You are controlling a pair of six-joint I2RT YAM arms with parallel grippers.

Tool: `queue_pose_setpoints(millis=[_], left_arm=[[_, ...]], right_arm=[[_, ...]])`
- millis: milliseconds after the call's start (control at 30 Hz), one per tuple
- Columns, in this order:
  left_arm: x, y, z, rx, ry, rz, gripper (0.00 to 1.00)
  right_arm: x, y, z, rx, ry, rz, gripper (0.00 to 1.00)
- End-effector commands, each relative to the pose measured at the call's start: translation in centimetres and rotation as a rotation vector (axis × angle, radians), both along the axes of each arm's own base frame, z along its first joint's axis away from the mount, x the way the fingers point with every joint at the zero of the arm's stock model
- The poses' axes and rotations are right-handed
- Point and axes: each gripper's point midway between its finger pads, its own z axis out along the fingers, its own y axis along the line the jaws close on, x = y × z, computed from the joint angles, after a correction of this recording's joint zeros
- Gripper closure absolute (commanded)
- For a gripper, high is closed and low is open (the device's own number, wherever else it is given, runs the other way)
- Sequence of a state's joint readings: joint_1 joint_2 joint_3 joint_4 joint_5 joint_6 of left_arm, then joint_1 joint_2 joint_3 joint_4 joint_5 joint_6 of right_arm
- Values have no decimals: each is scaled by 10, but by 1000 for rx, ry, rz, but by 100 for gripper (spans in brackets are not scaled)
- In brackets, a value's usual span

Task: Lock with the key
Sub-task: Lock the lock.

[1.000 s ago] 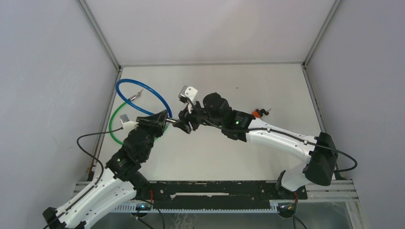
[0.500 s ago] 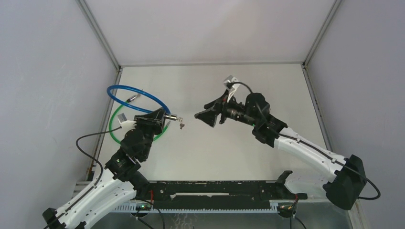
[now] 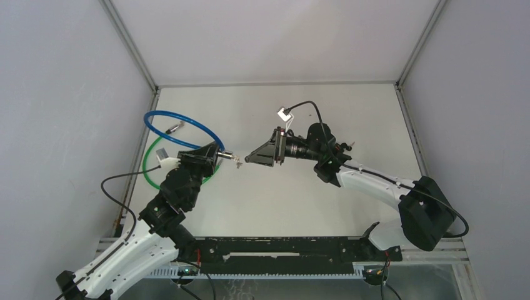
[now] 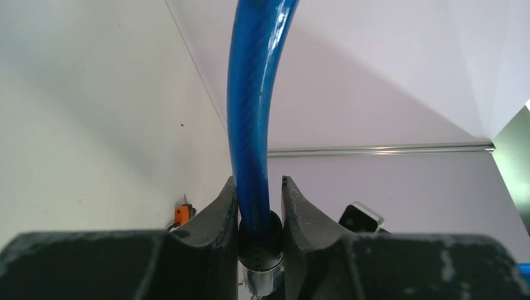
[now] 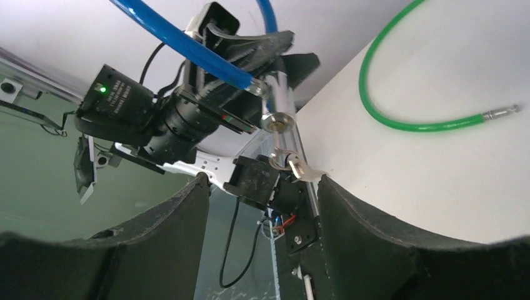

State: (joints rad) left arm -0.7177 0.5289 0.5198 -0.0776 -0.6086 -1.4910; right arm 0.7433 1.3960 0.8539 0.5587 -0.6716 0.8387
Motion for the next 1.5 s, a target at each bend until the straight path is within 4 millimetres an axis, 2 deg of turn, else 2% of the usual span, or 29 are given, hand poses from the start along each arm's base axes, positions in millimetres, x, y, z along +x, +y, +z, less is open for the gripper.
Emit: queue_pose_setpoints(millis=[0,167,300,533,967,1467], left_arm=[[0,5,24,-65,-45,22,100],[-1,7,25,-59,-40,26,100],[-1,11,27,-71,-56,43,100],[0,12,26,-69,-57,54,100],[0,13,28,-89,-69,55,100],[0,13,26,-95,-73,56,100]], right_arm=[[-5,12,36,68,-120,46,31],[0,22,26,43,-128,84,32],[-2,28,20,36,-128,129,37],[-1,34,15,17,-132,138,48],[0,46,9,10,-123,160,57],[1,51,9,2,-145,165,87]])
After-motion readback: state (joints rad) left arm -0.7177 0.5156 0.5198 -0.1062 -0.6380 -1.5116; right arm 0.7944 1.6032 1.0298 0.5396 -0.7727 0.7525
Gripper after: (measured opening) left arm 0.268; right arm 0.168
